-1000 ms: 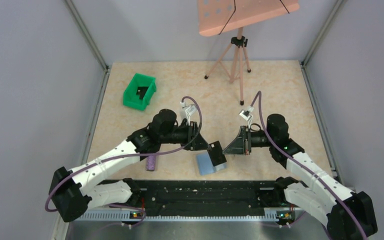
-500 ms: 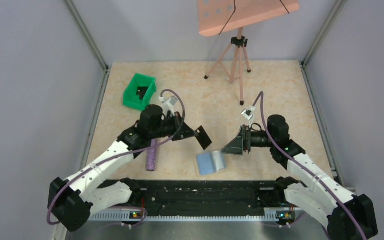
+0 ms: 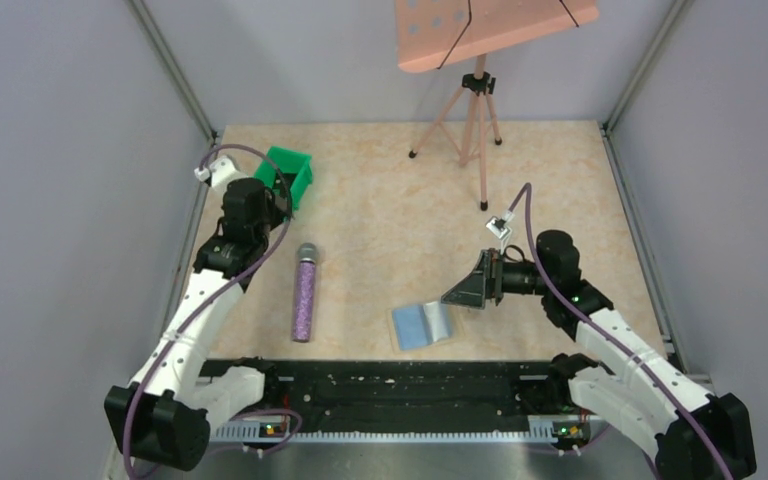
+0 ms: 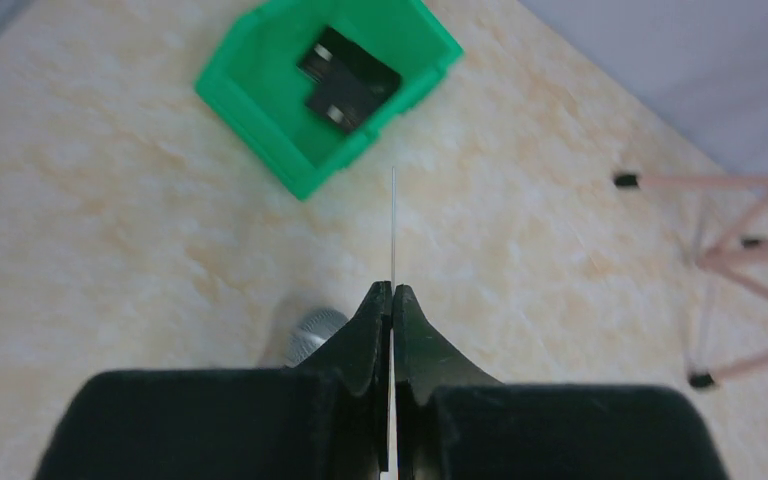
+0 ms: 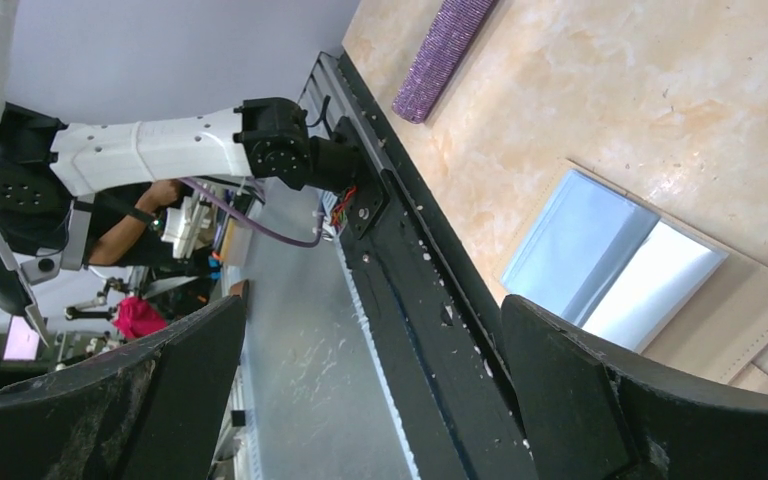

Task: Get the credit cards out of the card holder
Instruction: Place the credit card in the storage box.

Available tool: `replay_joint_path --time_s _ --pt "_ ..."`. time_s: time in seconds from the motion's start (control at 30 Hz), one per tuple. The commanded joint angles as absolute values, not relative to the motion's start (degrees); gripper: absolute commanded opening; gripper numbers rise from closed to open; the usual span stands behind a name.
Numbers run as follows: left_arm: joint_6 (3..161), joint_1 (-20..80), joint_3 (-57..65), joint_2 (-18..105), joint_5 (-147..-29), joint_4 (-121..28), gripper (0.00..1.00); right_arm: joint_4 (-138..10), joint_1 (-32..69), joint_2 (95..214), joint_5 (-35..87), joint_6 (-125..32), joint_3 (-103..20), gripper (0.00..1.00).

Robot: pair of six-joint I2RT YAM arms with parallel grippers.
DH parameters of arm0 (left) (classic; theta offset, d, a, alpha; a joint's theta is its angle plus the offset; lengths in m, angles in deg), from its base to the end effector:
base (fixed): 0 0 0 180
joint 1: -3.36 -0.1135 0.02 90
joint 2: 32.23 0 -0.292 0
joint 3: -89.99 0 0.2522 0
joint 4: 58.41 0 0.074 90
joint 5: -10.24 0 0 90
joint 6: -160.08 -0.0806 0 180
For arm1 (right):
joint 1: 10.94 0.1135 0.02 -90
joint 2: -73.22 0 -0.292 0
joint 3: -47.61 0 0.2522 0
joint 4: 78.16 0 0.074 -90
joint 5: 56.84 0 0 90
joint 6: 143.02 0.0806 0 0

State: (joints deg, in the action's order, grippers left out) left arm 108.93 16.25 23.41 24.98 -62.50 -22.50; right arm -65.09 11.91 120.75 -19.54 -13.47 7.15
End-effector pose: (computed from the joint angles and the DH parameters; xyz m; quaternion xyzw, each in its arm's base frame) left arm 0.2449 -0.0315 0.3326 -0.2658 0.8017 -0.1120 0.5235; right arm 0.1488 0.1323 0.2556 -0.1448 0.7638 0.5771 0.2504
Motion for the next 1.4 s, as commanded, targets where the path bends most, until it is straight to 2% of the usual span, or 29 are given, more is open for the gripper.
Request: replay_joint_path --time_s 0.0,0.27,0.53,0.93,1.37 --pt "103.6 13.2 18.5 29.9 -45.7 -29.6 0.00 -67.9 11.6 121.7 -19.8 -13.3 6.2 0.99" --pt "99.1 8.6 6.8 48.6 -46.0 -30.5 0.00 -67.8 11.6 126.4 -20.6 -14.2 4.3 0.99" --pt "97.0 3.7 -0.9 61.5 -58.7 -32.3 0.00 -66.6 11.6 130.5 -19.6 -15.9 1.7 0.99" --pt "95.8 2.2 -2.7 69.0 -67.8 -30.9 0.00 -70.7 11.6 139.7 -19.8 -15.1 -0.6 0.99" --pt "95.1 2.2 -3.7 73.3 -71.7 -31.7 0.00 -70.7 11.6 140.8 -20.0 -15.7 -0.7 0.99"
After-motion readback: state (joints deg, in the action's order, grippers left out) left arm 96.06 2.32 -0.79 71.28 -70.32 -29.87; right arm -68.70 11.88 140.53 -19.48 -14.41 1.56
